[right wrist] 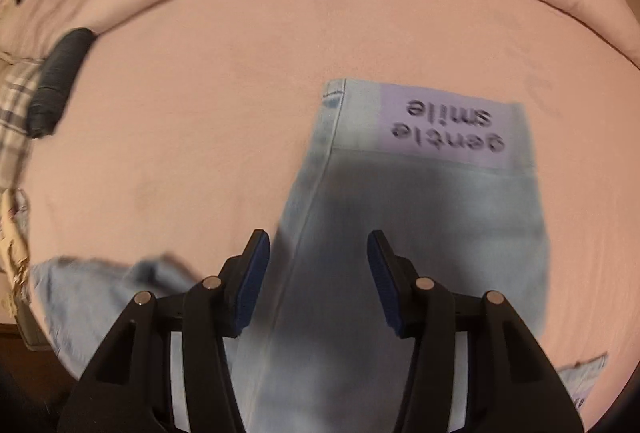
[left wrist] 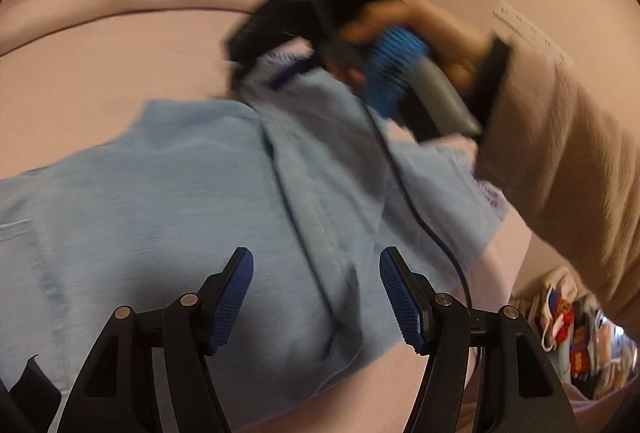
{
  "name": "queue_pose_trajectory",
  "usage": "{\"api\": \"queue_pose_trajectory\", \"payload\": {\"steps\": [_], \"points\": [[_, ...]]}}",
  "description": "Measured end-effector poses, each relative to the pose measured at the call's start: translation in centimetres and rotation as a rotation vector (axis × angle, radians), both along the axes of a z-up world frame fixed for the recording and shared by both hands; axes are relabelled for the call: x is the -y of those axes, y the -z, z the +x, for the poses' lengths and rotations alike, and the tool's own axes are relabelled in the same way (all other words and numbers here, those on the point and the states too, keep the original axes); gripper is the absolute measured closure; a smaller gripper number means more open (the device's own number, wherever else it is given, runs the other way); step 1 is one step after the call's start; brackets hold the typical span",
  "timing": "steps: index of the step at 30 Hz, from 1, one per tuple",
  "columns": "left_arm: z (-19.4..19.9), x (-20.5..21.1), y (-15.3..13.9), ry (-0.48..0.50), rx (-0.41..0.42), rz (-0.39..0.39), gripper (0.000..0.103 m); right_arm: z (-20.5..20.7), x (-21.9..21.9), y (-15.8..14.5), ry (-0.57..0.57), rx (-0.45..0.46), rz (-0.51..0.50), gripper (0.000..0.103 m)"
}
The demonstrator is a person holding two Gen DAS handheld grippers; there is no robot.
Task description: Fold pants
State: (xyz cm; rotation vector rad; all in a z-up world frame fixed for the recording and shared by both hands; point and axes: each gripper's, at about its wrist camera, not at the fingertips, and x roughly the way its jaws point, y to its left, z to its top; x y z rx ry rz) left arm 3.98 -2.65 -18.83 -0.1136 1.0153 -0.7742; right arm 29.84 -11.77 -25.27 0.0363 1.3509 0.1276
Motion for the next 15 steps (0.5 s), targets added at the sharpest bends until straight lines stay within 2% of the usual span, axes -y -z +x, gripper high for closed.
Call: {"api": "queue_pose_trajectory", "payload": {"steps": [2,3,4,5,6,7,8,11,15], "points": [[0.2,1.1,0.4,0.024,-0.01,0.013,0.039,1.0,-1.1,0.9,-0.019,-0.01,-0.055,0.052],[0.3,1.6,0.6,0.033,-0.007,0.028,0.05,1.2,-1.4,1.0,-0.034,-0.009,-0.065,0.05],[0.4,2.2,0.8,0.045,-0.006,0.052,0.058,1.3,-1.7,1.1,-0.057,-0.003,-0.088,0.054],[0.6,2.5,0.9,0.047,-0.009,0.066,0.077,1.4,-2.0,1.2,-0.073,0.003,-0.111,0.065],[0.7,2.8,0.9,0.047,-0.011,0.069,0.087,1.4,-2.0,1.1,-0.09,0.007,-0.118,0.073],[0.9,3.0,0.9,0.048,-0.018,0.065,0.09,1.3,-1.8,1.0,-0.096,0.007,-0.099,0.091],[1.0,3.2,0.7,0.05,-0.018,0.061,0.097,1.2,-1.2,0.6,-0.084,0.009,-0.069,0.095],[0.3,3.3,0.0,0.065,0.014,0.051,0.099,0.1,0.8,-0.8,-0.052,0.063,-0.009,0.097],[-0.7,4.2,-1.5,0.093,0.082,0.061,0.099,-3.6,5.3,-5.4,0.025,0.194,0.144,0.098]]}}
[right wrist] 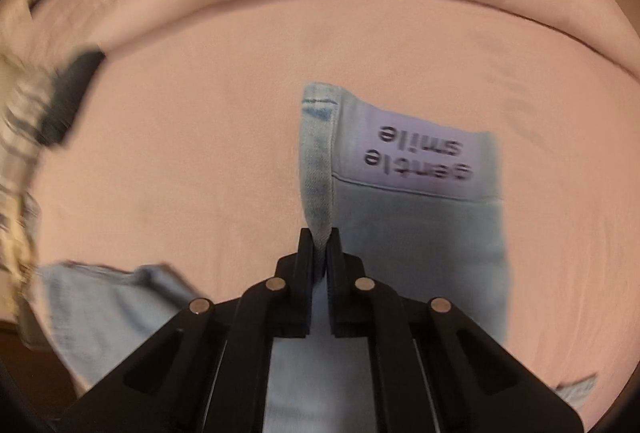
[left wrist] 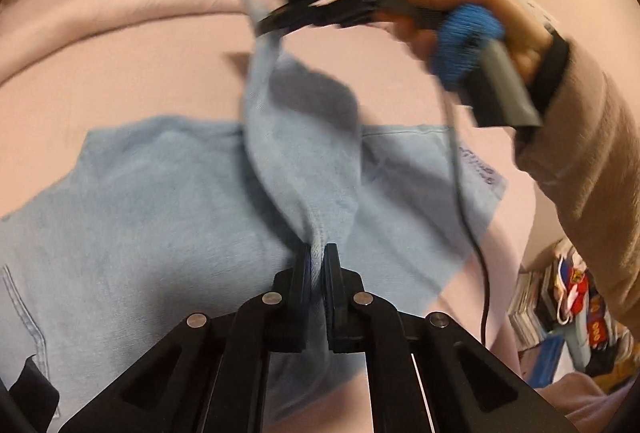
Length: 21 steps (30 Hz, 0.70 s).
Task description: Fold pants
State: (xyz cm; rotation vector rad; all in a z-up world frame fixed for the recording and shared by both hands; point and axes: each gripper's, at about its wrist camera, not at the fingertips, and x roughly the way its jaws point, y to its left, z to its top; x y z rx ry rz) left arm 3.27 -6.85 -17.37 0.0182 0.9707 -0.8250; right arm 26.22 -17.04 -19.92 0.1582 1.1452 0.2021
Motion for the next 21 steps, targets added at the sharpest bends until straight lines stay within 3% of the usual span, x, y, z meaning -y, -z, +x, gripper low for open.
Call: {"api": "queue_pose_trajectory", "payload": {"steps": [4,7,13,16,21], "points": [[-1.9,0.8,-0.9,0.049,0.086,0.038,0.099,-6.7,6.0,-5.3,0.111,0.15,0.127,0.098],[-2.9,1.8,-0.9,0.073,0.104,0.062,0.099,-12.0,9.6,-6.3,0.177,0.231,0.167,0.097],[-4.5,3.7,-0.3,0.136,0.173,0.165,0.099,-22.2,13.7,-3.6,0.347,0.274,0.254,0.097],[-5.1,4.4,0.6,0.167,0.218,0.244,0.099,-26.3,14.4,0.2,0.463,0.231,0.33,0.097],[-5.7,5.5,2.1,0.196,0.244,0.339,0.099,-29.2,14.7,5.5,0.609,0.103,0.485,0.091]]}}
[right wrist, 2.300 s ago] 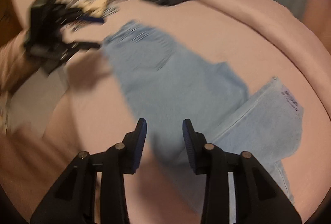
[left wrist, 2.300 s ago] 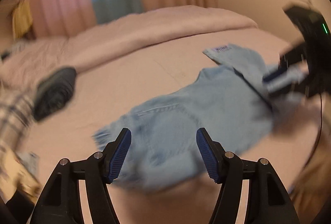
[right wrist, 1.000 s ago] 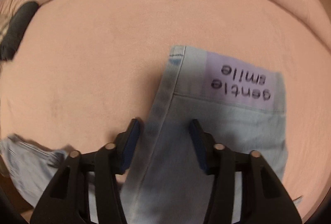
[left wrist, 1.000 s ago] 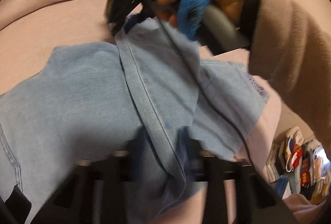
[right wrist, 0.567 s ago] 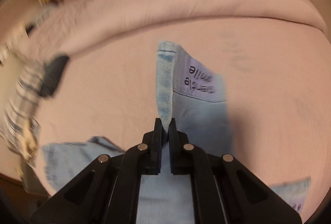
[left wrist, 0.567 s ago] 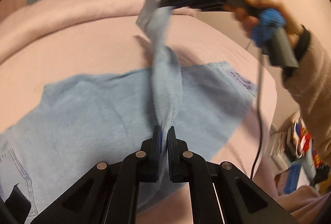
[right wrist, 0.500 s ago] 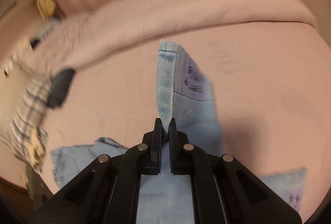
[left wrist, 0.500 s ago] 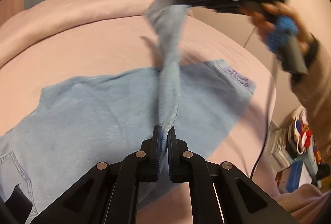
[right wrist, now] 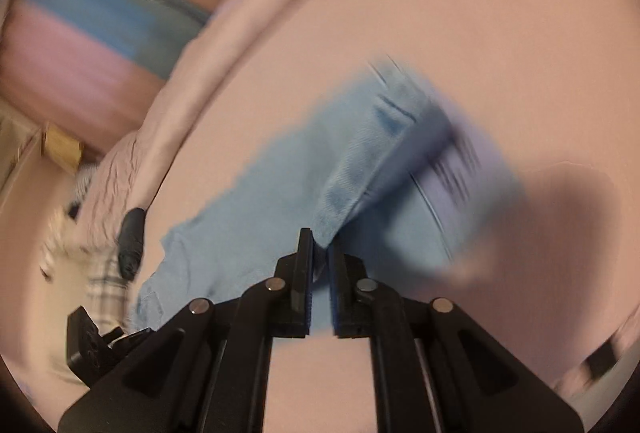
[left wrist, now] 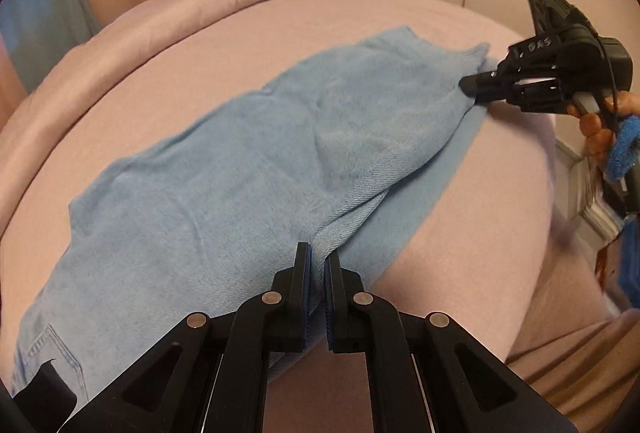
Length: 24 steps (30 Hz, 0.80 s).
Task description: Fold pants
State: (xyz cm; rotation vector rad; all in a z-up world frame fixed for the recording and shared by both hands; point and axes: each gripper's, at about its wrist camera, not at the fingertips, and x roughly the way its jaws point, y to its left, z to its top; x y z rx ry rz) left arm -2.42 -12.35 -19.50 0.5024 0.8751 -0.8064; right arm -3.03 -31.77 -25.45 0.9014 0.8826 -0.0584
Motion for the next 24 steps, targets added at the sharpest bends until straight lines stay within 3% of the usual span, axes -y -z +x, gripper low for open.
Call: {"api": "queue_pose_trajectory", "payload": {"steps": [3,5,7,10,15,20,24], "points": [[0.2,-0.1,0.0,-0.006,0.001,0.008,0.099,-0.9,0.9,1.0,0.093,0.055,0.139,0.084],[0.6,-0.2,0.1,-0.008,0.002,0.009,0.099,-1.2,1.6,0.5,0.157,0.088,0.146,0.068],[0.7,0.3,0.3,-0.013,0.0,0.014,0.099,-0.9,1.8,0.3,0.183,0.11,0.157,0.071],[-0.1,1.0,0.1,0.001,0.025,0.026,0.099,0.1,1.9,-0.6,0.199,0.049,0.022,0.097],[-0.1,0.9,0.2,0.014,0.028,0.037,0.099,-0.4,1.9,-3.6,0.163,0.11,-0.127,0.099],[-0.4,1.4,1.0,0.028,0.047,0.072,0.099,-0.6,4.6,-0.3,0.19,0.022,-0.105,0.099],[0.1,0.7,0.4,0.021,0.014,0.029,0.097,-0.7,5.9,0.4,0.185,0.008,-0.077,0.101]]}}
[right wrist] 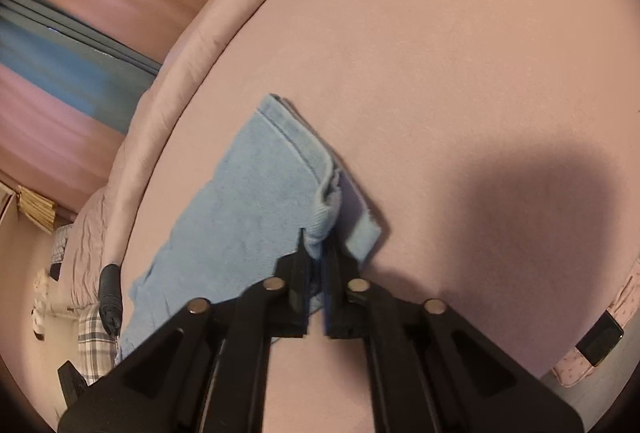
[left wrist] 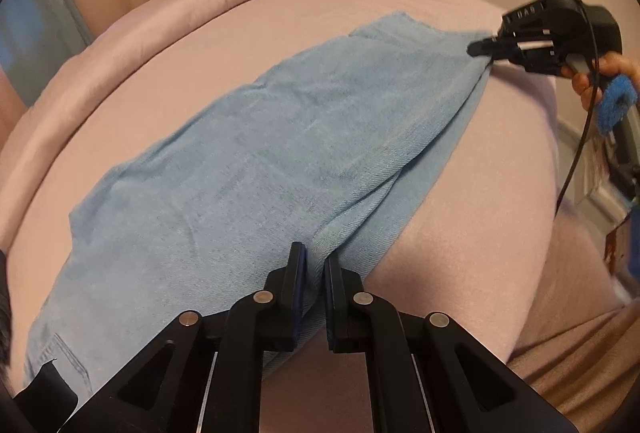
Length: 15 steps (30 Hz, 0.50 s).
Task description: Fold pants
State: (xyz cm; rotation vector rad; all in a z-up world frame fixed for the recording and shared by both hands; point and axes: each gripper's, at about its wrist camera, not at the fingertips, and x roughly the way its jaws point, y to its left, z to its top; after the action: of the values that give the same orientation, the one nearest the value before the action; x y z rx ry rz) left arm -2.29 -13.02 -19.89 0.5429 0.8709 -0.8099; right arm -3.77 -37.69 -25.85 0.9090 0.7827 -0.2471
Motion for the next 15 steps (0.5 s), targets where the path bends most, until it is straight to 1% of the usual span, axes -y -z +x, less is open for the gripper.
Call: {"api": "queue_pose_trajectory", "payload": {"steps": [2,3,4,5,6,7,8,9,10,11,12,13,14,15], "points": [[0.1,-1.1,-1.1,-0.02,-0.038,-0.041,0.093,-0.3,0.1,-1.1,0.02,-0.026,-0.042,0.094],[-0.1,-1.6,-1.6,-0.027,-0.046,-0.066,0.089,-0.7,-0.3,-2.5,0.04,-0.042,-0.111,0.091],[-0.2,-2.7,-2.5,-0.032,-0.061,-0.116,0.088,-0.8,-0.8,-4.0,0.086,-0.08,-0.242,0.078],[-0.2,-3.9,-3.3,-0.038,-0.08,-0.176,0.085,-1.2,-0.7,-4.8,0.112,-0.101,-0.328,0.06],[-0.1,-4.7,-3.7,-0.05,-0.086,-0.209,0.081,-0.9,-1.9,-6.6,0.14,-0.122,-0.468,0.057],[0.4,-6.0,-4.1,-0.085,-0.08,-0.243,0.078,-0.8,-2.2,-7.1,0.132,-0.114,-0.509,0.058],[0.8,-6.6,-4.1,-0.111,-0.071,-0.251,0.076,-0.2,-3.4,-8.2,0.058,-0.063,-0.534,0.058],[1.4,-7.4,-4.0,-0.147,-0.07,-0.261,0.076,0.5,-4.4,-8.5,-0.011,-0.033,-0.529,0.058],[2.4,-8.3,-3.4,-0.199,-0.095,-0.263,0.076,1.5,-6.0,-8.6,-0.11,-0.008,-0.509,0.058],[2.9,-8.7,-3.0,-0.229,-0.113,-0.262,0.076,2.5,-7.4,-8.5,-0.204,0.015,-0.476,0.06],[3.6,-9.4,-2.4,-0.264,-0.142,-0.272,0.076,3.7,-9.6,-8.1,-0.336,0.059,-0.405,0.062],[4.2,-10.0,-1.7,-0.286,-0.183,-0.289,0.076,4.9,-12.2,-7.7,-0.464,0.095,-0.348,0.066],[4.4,-10.2,-1.1,-0.298,-0.212,-0.289,0.076,5.6,-14.5,-7.2,-0.564,0.118,-0.326,0.071],[4.6,-10.4,-0.3,-0.306,-0.237,-0.265,0.076,6.5,-16.7,-6.7,-0.656,0.122,-0.322,0.074]]}}
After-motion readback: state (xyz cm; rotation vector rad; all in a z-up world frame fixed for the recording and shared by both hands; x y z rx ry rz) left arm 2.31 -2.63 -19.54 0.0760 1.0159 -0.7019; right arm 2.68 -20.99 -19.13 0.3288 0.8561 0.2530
